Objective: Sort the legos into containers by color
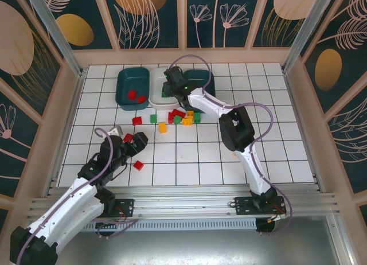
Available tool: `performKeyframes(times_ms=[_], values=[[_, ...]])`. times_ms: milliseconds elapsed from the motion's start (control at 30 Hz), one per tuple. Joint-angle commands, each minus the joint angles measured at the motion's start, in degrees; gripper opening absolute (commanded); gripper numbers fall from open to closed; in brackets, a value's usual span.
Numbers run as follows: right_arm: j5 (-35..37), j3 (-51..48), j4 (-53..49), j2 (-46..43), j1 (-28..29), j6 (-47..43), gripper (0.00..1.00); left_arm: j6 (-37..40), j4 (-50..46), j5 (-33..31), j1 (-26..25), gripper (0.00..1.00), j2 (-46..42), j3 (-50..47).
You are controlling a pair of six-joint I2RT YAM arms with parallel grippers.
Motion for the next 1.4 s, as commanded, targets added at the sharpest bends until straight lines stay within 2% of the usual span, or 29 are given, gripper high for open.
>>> performKeyframes(times_ms=[0,67,200,267,367,467,567,667,733,833,900,1067,1200,1367], values=[[-1.62,2.88,-3.71,0.74,-0.30,-0.83,0.49,0.48,-3.62,-3.35,-0.22,0.99,-0.39,3.90],[-1.53,2.94,-4.44,-0.50,-0.16,-1.01,0.54,1.10,-6.06,-5.11,-0.27,0.98,-0.45,6.26],[-0.99,-0.62,-4.02,-6.61,-0.02,-1.25,0.57,1.52,-10.18,-8.43,-0.22,0.98,-1.03,11.64],[-0.35,-5.89,-2.77,-11.71,0.17,-0.88,0.57,2.15,-10.03,-9.25,-0.22,0.98,-1.87,12.54],[1.00,-19.70,0.57,-22.86,0.53,0.90,0.57,2.52,-6.95,-8.18,-0.22,0.98,-2.51,11.71],[5.01,-34.99,-0.60,-35.61,0.80,4.71,0.58,2.09,-0.57,-3.72,-0.22,0.99,-1.68,9.05],[8.75,-49.81,-4.16,-47.80,0.22,10.28,0.66,-0.44,11.48,5.17,-0.27,0.99,0.89,4.09],[10.00,-61.54,-9.35,-55.88,-3.52,17.77,0.74,-3.06,22.96,14.45,-0.31,0.99,7.27,0.91],[7.42,-68.94,-9.70,-59.76,-7.52,21.03,0.76,-3.31,27.74,19.93,-0.44,0.98,13.46,1.03],[4.56,-77.13,-7.82,-63.93,-12.44,23.59,0.77,-1.48,31.08,25.42,-2.26,0.99,22.20,3.94],[1.06,-80.11,-5.86,-64.66,-14.52,23.87,0.78,0.47,30.89,25.76,-4.99,0.98,26.44,6.97],[0.89,-81.93,-5.71,-59.77,-15.75,23.98,0.78,1.54,30.39,25.49,-7.84,0.99,31.49,10.21],[-2.16,-83.04,-3.84,-58.01,-15.25,23.69,0.66,2.15,28.24,23.30,-7.82,0.98,30.71,9.71],[-2.44,-82.96,-2.79,-60.38,-14.93,23.63,0.31,3.32,24.80,20.67,-7.86,0.99,28.47,9.66]])
